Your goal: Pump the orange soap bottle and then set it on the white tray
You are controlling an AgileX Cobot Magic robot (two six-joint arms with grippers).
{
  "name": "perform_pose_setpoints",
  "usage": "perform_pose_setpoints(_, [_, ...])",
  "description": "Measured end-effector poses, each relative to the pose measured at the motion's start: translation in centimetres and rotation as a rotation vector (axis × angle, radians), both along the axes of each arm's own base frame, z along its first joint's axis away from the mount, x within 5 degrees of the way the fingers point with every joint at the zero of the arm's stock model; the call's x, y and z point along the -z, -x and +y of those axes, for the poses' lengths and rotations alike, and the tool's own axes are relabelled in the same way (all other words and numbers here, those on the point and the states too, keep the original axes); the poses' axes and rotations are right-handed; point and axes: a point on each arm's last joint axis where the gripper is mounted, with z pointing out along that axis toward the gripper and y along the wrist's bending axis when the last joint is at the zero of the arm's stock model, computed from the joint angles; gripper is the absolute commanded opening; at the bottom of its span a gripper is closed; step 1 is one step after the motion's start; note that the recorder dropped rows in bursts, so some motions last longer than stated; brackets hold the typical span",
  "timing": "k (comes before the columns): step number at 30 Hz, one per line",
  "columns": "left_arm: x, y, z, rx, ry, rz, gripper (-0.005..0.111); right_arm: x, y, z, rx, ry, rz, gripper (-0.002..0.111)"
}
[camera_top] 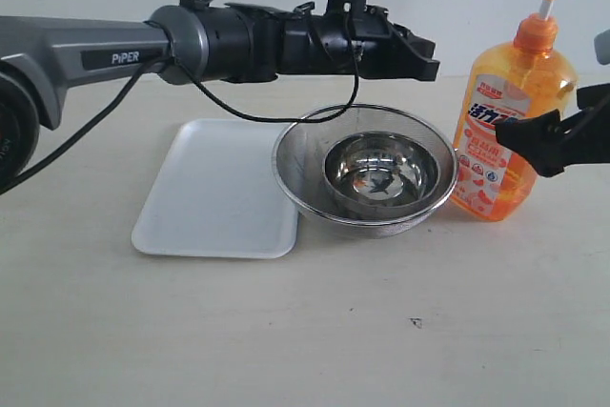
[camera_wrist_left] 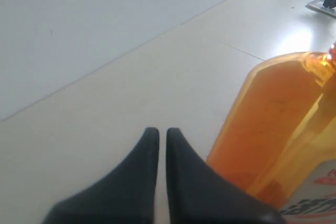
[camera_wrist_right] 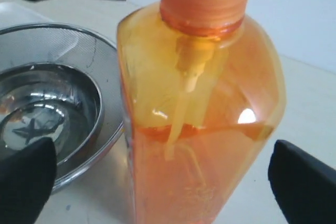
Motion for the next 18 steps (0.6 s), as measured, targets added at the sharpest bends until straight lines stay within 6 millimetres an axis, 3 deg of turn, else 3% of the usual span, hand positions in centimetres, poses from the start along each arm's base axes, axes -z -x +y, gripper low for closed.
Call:
perform_pose_setpoints(4, [1.0,0.3,-1.0,0.020,0.001,0.001,0.005,0.2,-0.6,0.0,-0.009,0.006,-0.061,0.104])
perform_pose_setpoints(10, [-0.8,0.1,-1.6,0.028,0.036,-0.048,0.005,1.1,-1.4,-0.1,-0.007,-0.004,-0.112,0.104])
perform_pose_setpoints(18, [-0.9,0.4,-2.0,0.044,0.041,-0.048,0.005,2.0,-4.0,-0.3,-0.001,-0.064,-0.109,0.104])
